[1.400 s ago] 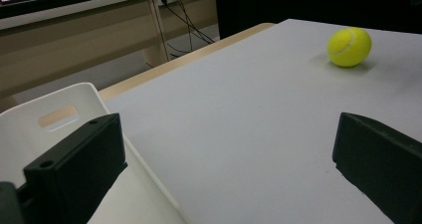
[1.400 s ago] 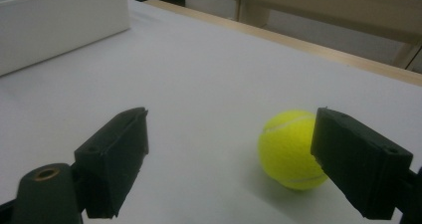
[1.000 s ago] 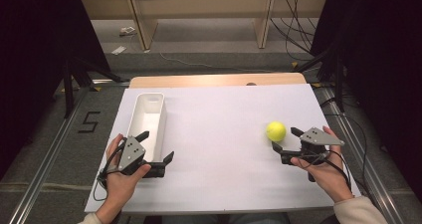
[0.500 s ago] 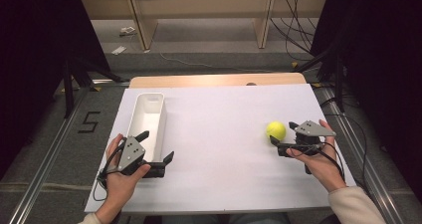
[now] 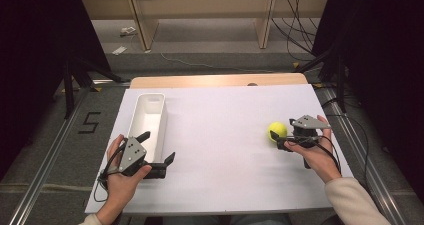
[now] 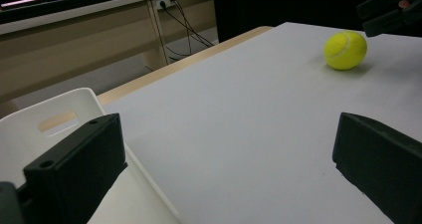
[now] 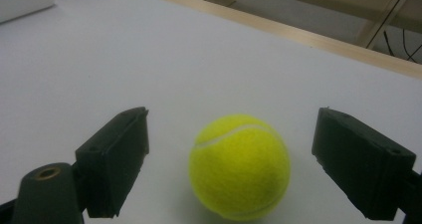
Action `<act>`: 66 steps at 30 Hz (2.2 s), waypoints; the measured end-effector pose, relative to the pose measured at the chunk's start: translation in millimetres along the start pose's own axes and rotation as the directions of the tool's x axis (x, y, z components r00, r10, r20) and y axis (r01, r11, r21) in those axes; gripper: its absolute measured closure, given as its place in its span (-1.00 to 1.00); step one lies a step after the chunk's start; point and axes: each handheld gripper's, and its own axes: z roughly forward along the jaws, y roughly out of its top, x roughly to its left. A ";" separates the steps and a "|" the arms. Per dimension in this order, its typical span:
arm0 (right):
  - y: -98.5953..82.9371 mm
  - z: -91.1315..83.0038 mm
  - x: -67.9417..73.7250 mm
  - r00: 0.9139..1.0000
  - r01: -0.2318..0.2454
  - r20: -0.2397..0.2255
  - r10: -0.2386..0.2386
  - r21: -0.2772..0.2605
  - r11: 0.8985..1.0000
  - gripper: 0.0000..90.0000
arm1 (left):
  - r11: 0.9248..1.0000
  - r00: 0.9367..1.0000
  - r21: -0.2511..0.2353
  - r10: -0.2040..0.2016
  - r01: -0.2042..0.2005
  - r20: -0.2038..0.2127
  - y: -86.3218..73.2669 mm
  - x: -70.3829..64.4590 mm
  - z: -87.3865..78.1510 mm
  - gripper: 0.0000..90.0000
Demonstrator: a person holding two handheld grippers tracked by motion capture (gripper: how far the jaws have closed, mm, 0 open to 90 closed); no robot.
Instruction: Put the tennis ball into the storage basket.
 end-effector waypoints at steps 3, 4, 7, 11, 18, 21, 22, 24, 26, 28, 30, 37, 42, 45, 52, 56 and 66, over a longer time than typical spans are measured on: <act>-1.1 5.6 -2.4 1.000 -0.004 0.002 0.004 0.016 1.000 -0.66 | 1.000 1.000 0.001 -0.001 0.001 -0.001 0.0 0.6 -0.1 -1.00; -1.5 7.3 -3.0 1.000 -0.006 0.001 0.006 0.022 1.000 -0.65 | 1.000 1.000 0.000 -0.001 0.001 -0.001 0.0 0.6 -0.1 -1.00; -2.9 12.5 -4.8 1.000 -0.007 0.004 0.007 0.037 0.999 -0.65 | 1.000 1.000 -0.003 -0.003 0.003 -0.001 0.2 0.3 -0.2 -1.00; -4.7 17.4 -5.9 1.000 -0.010 0.001 0.010 0.056 0.998 -0.65 | 1.000 1.000 -0.002 -0.002 0.002 -0.001 0.2 0.4 -0.3 -1.00; -9.4 29.8 -10.9 1.000 -0.029 0.002 0.029 0.102 0.994 -0.65 | 1.000 1.000 0.001 -0.001 0.001 -0.003 0.0 0.4 0.0 -1.00; -9.9 32.6 -10.3 1.000 -0.026 -0.001 0.026 0.112 0.993 -0.65 | 1.000 1.000 0.002 -0.001 0.001 -0.003 -0.3 0.6 0.0 -1.00; -10.3 35.5 -9.4 1.000 -0.025 -0.004 0.026 0.120 0.992 -0.65 | 1.000 1.000 0.001 -0.001 0.001 -0.003 -0.4 0.7 0.1 -1.00; -10.4 38.3 -9.2 1.000 -0.020 -0.005 0.021 0.130 0.991 -0.66 | 1.000 1.000 0.002 -0.001 0.001 -0.002 -0.5 0.6 0.5 -1.00; -10.4 41.4 -9.9 1.000 -0.016 -0.003 0.016 0.134 0.991 -0.66 | 1.000 1.000 0.002 -0.001 0.001 -0.001 -0.3 0.5 0.3 -1.00; -10.4 44.2 -10.4 1.000 -0.021 0.000 0.021 0.136 0.991 -0.66 | 1.000 1.000 0.002 -0.002 0.002 -0.002 -0.3 0.7 0.2 -1.00; -10.4 44.9 -10.6 1.000 -0.022 -0.004 0.022 0.140 0.990 -0.66 | 1.000 1.000 0.002 0.000 0.000 -0.001 -0.4 1.0 0.3 -1.00; -12.8 51.5 -9.2 1.000 -0.004 -0.010 0.006 0.175 0.985 -0.66 | 1.000 1.000 0.002 -0.002 0.002 -0.002 0.1 -0.2 0.2 -1.00; -13.6 55.8 -6.9 1.000 0.002 -0.013 0.001 0.199 0.980 -0.65 | 1.000 1.000 0.003 0.000 0.000 -0.001 -0.4 0.9 0.3 -1.00; -14.2 56.4 -6.9 1.000 0.003 -0.011 -0.001 0.208 0.978 -0.62 | 1.000 1.000 0.004 -0.001 0.001 -0.001 -0.5 0.5 0.6 -1.00; -13.7 55.0 -8.1 1.000 -0.002 0.009 0.000 0.208 0.978 -0.42 | 1.000 1.000 0.005 -0.001 0.001 -0.001 -0.7 0.3 0.9 -1.00; -13.2 54.4 -7.8 1.000 -0.003 0.011 0.000 0.208 0.978 -0.41 | 1.000 1.000 0.005 0.000 0.000 0.001 -0.7 0.4 1.1 -1.00; -3.0 47.5 -3.4 1.000 0.005 0.006 -0.006 0.153 0.988 -0.41 | 1.000 1.000 0.002 0.001 -0.001 -0.002 0.1 0.3 0.0 -1.00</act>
